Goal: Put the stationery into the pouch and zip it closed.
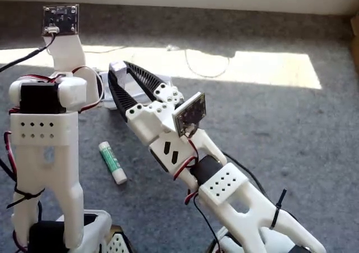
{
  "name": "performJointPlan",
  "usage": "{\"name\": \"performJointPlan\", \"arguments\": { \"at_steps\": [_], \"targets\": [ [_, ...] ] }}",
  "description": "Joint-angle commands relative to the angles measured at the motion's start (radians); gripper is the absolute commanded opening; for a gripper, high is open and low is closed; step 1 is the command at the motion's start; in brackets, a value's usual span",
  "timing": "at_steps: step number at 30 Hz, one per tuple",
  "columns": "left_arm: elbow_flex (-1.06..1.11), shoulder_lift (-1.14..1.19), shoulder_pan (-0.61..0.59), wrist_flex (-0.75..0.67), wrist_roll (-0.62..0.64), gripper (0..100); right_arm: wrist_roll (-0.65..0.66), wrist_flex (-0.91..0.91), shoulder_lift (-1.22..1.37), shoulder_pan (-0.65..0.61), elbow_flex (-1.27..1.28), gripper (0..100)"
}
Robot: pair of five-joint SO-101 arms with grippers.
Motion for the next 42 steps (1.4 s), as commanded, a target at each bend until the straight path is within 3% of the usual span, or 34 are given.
{"name": "performJointPlan", "arguments": {
  "at_steps": [1, 6, 20, 38, 42],
  "targets": [
    [0.005, 0.001, -0.024, -0.009, 0.005, 1, 0.005, -0.024, -0.001, -0.016, 0.007, 3.6],
    [0.005, 0.001, -0.025, -0.014, 0.005, 1, 0.005, -0.013, -0.039, -0.018, 0.045, 13.3],
    [0.005, 0.001, -0.025, -0.014, 0.005, 1, -0.087, 0.478, -0.338, -0.013, -0.004, 13.4],
    [-0.004, 0.001, -0.041, -0.017, 0.006, 1, -0.091, 1.084, -0.355, -0.012, -0.157, 13.4],
    [-0.002, 0.001, -0.070, -0.043, 0.006, 1, -0.163, 1.199, -0.417, -0.016, -0.223, 13.4]
  ]
}}
